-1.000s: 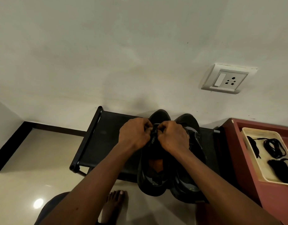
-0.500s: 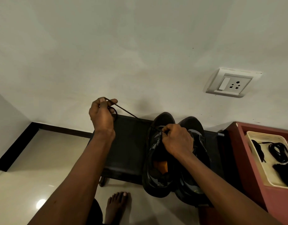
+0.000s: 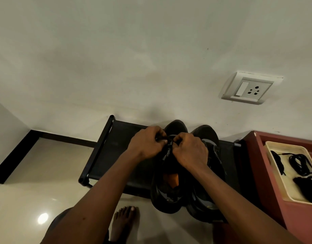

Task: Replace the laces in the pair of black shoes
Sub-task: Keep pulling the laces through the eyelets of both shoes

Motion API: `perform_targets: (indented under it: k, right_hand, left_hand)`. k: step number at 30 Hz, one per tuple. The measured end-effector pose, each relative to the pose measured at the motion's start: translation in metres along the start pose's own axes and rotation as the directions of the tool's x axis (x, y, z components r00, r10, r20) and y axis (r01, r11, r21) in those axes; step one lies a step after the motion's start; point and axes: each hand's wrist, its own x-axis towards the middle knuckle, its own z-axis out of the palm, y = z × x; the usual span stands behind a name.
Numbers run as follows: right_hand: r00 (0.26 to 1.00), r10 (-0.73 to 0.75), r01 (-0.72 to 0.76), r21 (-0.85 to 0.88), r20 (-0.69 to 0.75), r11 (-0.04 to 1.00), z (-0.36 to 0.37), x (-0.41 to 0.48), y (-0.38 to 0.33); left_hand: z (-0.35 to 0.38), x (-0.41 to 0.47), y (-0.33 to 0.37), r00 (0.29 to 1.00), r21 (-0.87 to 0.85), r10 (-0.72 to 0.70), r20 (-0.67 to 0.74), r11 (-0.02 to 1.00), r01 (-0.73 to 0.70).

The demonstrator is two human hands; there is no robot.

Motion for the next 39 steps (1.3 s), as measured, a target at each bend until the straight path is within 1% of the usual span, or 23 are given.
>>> perform_targets:
  k: [3,7,9,12,15,16,18,19,20,22,24,26,28,29,30,31,32,35,39]
  right_hand:
    - [1.0,0.0,0.0,0.003,0.004,1.0,0.001,0.001,0.001]
    - [1.0,0.003,-0.003,0.008,0.019,1.0,0.002,0.002,0.002]
    - [1.0,0.012,-0.012,0.006,0.017,1.0,0.001,0.002,0.003]
    - [1.0,0.006,-0.006,0.015,0.015,1.0,0.002,0.002,0.005]
    - [1.0,-0.006,0.006,0.026,0.01,1.0,0.004,0.002,0.006]
    - [1.0,-0.008,0.008,0.03,0.007,1.0,0.004,0.002,0.006]
    - [1.0,-0.003,0.003,0.034,0.0,0.999,0.005,0.002,0.006]
    - [1.0,0.0,0.001,0.036,-0.005,0.999,0.005,0.002,0.007]
    - [1.0,0.002,-0.002,0.038,-0.011,0.999,0.006,0.002,0.007]
    - [1.0,0.006,-0.005,0.033,-0.017,0.999,0.006,0.001,0.007]
    - [1.0,0.009,-0.008,0.032,-0.01,0.999,0.006,0.002,0.006]
    - [1.0,0.011,-0.011,0.041,0.0,0.999,0.005,0.003,0.007]
    - [1.0,0.006,-0.006,0.062,0.015,0.998,0.004,0.004,0.007]
    - [1.0,0.004,-0.006,0.075,0.027,0.997,0.002,0.005,0.008]
    - [0.999,0.006,-0.01,0.089,0.043,0.996,0.001,0.006,0.009]
    - [0.998,0.008,-0.014,0.102,0.057,0.995,-0.001,0.006,0.01]
    - [0.998,0.012,-0.02,0.114,0.067,0.993,-0.004,0.006,0.011]
    - [0.994,0.02,-0.037,0.159,0.107,0.987,-0.012,0.006,0.014]
    - [0.985,0.035,-0.071,0.21,0.171,0.975,-0.02,0.0,0.019]
  left_hand:
    - [0.005,0.002,0.003,0.999,0.055,0.018,0.034,0.998,-0.02]
    - [0.007,0.005,0.0,1.0,0.089,0.016,0.008,0.996,-0.017]
    - [0.005,0.006,-0.003,1.0,-0.006,0.011,-0.02,1.0,-0.011]
    - [-0.002,0.006,-0.006,0.992,-0.244,-0.026,-0.12,0.97,-0.005]
    - [-0.012,0.007,-0.008,0.959,-0.499,-0.147,-0.243,0.866,0.006]
    - [-0.016,0.007,-0.008,0.943,-0.575,-0.193,-0.272,0.818,0.002]
    - [-0.026,0.007,-0.009,0.904,-0.731,-0.296,-0.308,0.682,-0.025]
    - [-0.031,0.007,-0.01,0.884,-0.788,-0.342,-0.318,0.614,-0.046]
    - [-0.036,0.007,-0.011,0.865,-0.819,-0.377,-0.331,0.571,-0.064]
    - [-0.041,0.005,-0.013,0.84,-0.83,-0.407,-0.359,0.552,-0.087]
    - [-0.04,0.005,-0.013,0.833,-0.824,-0.406,-0.376,0.558,-0.1]
    - [-0.039,0.004,-0.012,0.838,-0.775,-0.361,-0.408,0.623,-0.109]
    - [-0.039,0.002,-0.013,0.862,-0.627,-0.254,-0.438,0.773,-0.091]
    - [-0.039,0.001,-0.014,0.883,-0.51,-0.192,-0.429,0.858,-0.061]
    - [-0.04,-0.001,-0.016,0.905,-0.386,-0.142,-0.401,0.922,-0.026]
    - [-0.039,-0.002,-0.016,0.927,-0.3,-0.113,-0.358,0.954,0.0]
    - [-0.038,-0.004,-0.014,0.944,-0.268,-0.106,-0.312,0.963,0.02]
    - [-0.031,-0.007,-0.004,0.962,-0.348,-0.142,-0.233,0.936,0.054]
    - [-0.018,-0.005,0.003,0.986,-0.364,-0.064,-0.157,0.931,0.002]
